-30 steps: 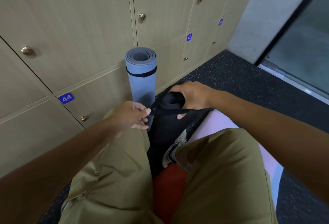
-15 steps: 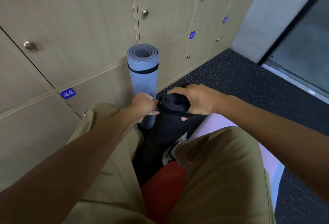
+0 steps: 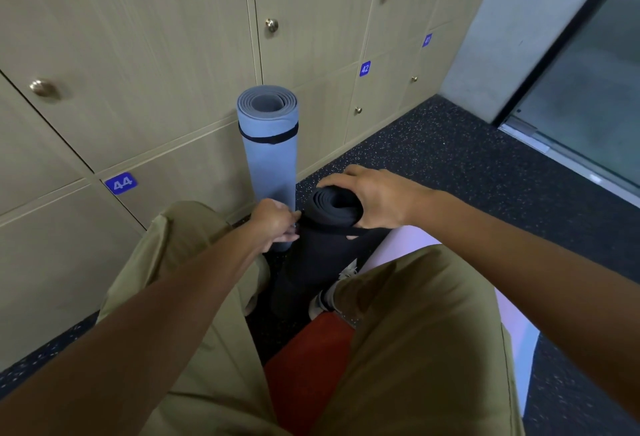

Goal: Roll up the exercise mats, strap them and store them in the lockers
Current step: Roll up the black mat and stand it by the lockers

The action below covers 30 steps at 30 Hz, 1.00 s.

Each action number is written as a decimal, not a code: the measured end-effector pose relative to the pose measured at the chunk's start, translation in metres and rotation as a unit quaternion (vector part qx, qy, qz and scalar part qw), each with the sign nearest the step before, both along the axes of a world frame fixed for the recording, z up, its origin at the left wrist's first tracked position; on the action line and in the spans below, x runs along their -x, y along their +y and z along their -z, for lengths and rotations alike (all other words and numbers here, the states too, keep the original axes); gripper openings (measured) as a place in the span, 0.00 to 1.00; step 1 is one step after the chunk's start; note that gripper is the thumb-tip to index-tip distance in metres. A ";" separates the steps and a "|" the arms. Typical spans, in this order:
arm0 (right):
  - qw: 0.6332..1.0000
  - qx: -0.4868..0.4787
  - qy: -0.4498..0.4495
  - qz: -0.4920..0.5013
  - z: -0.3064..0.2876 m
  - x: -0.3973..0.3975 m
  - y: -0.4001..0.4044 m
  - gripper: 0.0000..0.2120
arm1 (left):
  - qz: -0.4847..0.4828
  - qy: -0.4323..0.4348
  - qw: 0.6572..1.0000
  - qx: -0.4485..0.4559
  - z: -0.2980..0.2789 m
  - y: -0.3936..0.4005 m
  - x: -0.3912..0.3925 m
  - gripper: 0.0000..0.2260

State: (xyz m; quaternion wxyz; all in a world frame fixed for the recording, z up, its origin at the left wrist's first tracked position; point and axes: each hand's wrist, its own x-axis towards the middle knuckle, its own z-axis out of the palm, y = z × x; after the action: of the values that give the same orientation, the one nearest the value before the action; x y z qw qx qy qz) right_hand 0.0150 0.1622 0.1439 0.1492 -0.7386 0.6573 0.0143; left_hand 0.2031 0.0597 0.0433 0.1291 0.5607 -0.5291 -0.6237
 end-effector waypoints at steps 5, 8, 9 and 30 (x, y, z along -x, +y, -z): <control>0.997 -0.020 -0.073 0.027 0.004 0.010 -0.001 0.47 | 0.052 -0.008 0.999 0.010 0.002 0.016 -0.013 0.06; 0.997 -0.005 -0.071 0.016 0.008 0.004 -0.005 0.47 | 0.054 0.014 0.998 -0.004 0.001 0.018 -0.024 0.07; 0.997 0.001 -0.074 0.017 0.009 0.001 -0.007 0.47 | 0.046 0.036 0.998 -0.004 -0.002 0.017 -0.027 0.06; 0.991 -0.006 -0.125 0.058 0.017 -0.026 -0.038 0.47 | 0.327 -0.125 0.780 0.518 -0.060 0.008 0.002 0.37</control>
State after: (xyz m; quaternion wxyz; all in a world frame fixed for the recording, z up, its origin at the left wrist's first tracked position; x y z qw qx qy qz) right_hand 0.0410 0.1242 0.1270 0.2347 -0.6947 0.6749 -0.0826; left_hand 0.2016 0.0674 0.1029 0.1212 0.2757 -0.9355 -0.1848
